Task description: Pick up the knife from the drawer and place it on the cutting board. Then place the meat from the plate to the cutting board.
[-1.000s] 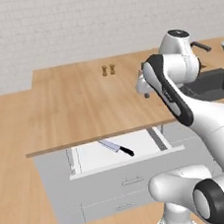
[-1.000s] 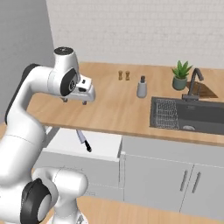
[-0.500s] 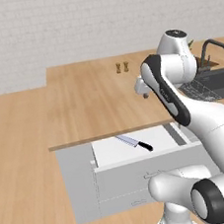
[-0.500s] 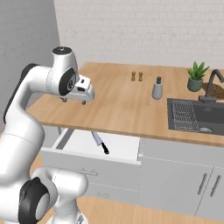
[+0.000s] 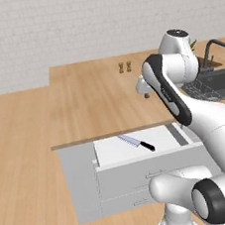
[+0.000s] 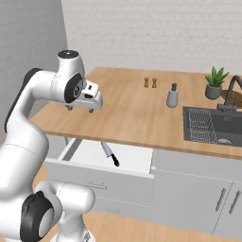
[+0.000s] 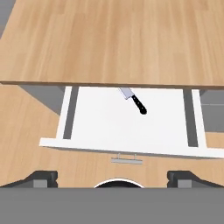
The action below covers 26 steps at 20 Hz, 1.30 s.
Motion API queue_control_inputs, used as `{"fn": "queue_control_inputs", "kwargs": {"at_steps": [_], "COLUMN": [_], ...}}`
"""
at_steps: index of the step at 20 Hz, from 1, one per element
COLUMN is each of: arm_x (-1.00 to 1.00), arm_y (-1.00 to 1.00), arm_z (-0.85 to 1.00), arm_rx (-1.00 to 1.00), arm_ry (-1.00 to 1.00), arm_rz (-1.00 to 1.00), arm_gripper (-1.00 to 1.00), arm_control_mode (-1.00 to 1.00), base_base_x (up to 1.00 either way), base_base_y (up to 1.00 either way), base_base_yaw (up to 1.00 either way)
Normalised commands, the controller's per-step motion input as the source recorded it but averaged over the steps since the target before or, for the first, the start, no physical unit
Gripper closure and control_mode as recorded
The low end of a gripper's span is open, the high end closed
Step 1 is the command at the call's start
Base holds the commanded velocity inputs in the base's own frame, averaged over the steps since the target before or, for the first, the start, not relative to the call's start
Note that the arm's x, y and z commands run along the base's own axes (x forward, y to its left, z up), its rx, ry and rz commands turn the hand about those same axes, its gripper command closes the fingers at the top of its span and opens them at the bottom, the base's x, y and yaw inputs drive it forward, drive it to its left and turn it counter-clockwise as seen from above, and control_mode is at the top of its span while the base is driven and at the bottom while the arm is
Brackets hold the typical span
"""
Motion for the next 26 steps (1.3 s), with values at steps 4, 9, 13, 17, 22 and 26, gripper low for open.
{"fn": "queue_control_inputs", "kwargs": {"at_steps": [4,9,13,17,22,26], "arm_x": [0.0,-0.42,-0.43,0.0,0.03,0.01], "arm_y": [-0.02,-0.32,-0.08,-0.02,0.0,0.0], "arm_z": [-0.36,-0.99,-0.93,-0.52,-0.55,-0.52], "arm_rx": [0.0,0.0,-0.03,-0.02,0.0,0.0], "arm_ry": [0.02,0.01,0.1,0.06,0.06,0.07], "arm_rz": [0.0,0.0,0.0,0.0,0.0,0.0], "arm_gripper": [-1.0,-1.0,-1.0,-1.0,-1.0,-1.0], "arm_control_mode": [-1.0,-1.0,-1.0,-1.0,-1.0,-1.0], "base_base_x": [0.0,0.0,0.0,0.0,0.0,0.0], "base_base_y": [0.0,0.0,0.0,0.0,0.0,0.0], "base_base_yaw": [0.0,0.0,0.0,0.0,0.0,0.0]}}
